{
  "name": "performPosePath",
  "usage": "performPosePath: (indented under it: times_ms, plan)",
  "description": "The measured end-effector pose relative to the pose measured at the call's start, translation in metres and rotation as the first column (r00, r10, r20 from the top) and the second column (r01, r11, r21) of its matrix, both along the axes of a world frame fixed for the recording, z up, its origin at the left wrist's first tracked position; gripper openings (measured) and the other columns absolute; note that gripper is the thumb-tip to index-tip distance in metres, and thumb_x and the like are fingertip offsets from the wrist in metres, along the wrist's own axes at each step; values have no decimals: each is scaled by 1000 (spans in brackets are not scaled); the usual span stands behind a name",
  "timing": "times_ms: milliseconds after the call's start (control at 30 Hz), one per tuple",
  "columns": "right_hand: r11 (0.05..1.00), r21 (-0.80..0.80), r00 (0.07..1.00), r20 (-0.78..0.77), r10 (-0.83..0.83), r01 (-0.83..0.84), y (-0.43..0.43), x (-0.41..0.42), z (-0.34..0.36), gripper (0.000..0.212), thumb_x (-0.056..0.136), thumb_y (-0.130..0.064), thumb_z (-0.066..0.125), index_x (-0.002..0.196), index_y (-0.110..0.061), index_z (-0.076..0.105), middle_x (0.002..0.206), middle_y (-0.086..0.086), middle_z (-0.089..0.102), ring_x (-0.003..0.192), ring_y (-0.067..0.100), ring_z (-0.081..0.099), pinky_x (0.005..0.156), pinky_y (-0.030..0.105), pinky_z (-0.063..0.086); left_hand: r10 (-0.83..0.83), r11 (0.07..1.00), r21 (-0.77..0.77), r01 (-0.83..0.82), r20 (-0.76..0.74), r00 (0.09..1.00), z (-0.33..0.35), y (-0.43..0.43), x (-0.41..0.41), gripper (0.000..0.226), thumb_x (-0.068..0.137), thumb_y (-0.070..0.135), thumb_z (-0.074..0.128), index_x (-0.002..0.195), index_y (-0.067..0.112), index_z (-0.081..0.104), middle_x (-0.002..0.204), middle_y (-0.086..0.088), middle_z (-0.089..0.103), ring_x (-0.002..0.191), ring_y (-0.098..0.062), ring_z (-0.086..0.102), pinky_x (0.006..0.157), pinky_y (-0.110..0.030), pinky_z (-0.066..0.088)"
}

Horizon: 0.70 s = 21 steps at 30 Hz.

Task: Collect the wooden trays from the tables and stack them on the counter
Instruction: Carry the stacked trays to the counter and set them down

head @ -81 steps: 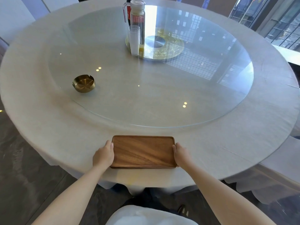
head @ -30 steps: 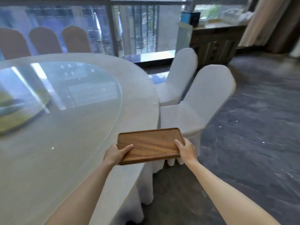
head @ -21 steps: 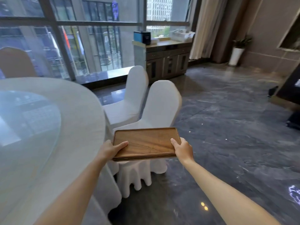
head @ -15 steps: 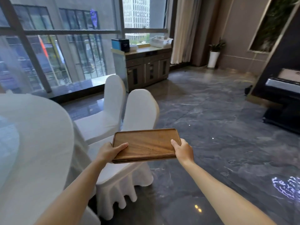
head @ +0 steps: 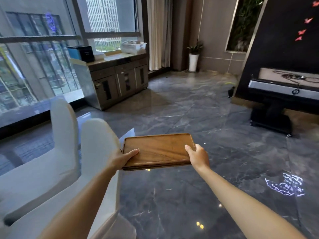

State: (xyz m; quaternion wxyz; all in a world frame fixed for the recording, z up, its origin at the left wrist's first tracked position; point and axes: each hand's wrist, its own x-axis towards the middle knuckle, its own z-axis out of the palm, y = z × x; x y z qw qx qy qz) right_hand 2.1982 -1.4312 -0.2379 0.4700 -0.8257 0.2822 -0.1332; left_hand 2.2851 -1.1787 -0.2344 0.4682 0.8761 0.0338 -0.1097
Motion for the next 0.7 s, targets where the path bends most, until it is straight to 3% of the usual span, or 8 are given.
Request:
performPosePath:
  times_ms: [67,233,433,700]
  plan:
    - [1000,3,1000,2,-8,8,-36,49,7,38,89,-38,49,93,-2,57,103,14,65,106,34,57,88,40,45,-7,1000,24,7,0,1000,4,-35,51,44,70,53,70,58,13,54,60,-1,55,60,-16,55,49,-24,38]
    - [999,10,999,18,-35,35,-115,143,28,56,90,-41,48,130,-1,45,135,17,51,126,32,45,101,40,38,-15,1000,18,15,3,1000,23,-119,152,48,70,55,68,59,11,53,60,-1,55,58,-13,53,48,-24,36]
    - [996,7,996,36,-85,85,-208,232,32,42,89,-37,51,108,-1,57,113,16,64,110,33,55,79,33,39,-57,998,8,57,-18,998,32,-215,243,44,73,53,67,60,14,52,61,1,56,57,-11,53,47,-22,36]
    - [1000,-8,999,41,5,-5,-335,386,16,45,90,-36,50,120,-2,52,122,17,61,115,32,53,92,38,41,17,1000,-5,-17,-23,1000,6,-338,385,44,71,54,68,63,14,52,65,0,58,60,-13,55,50,-24,40]
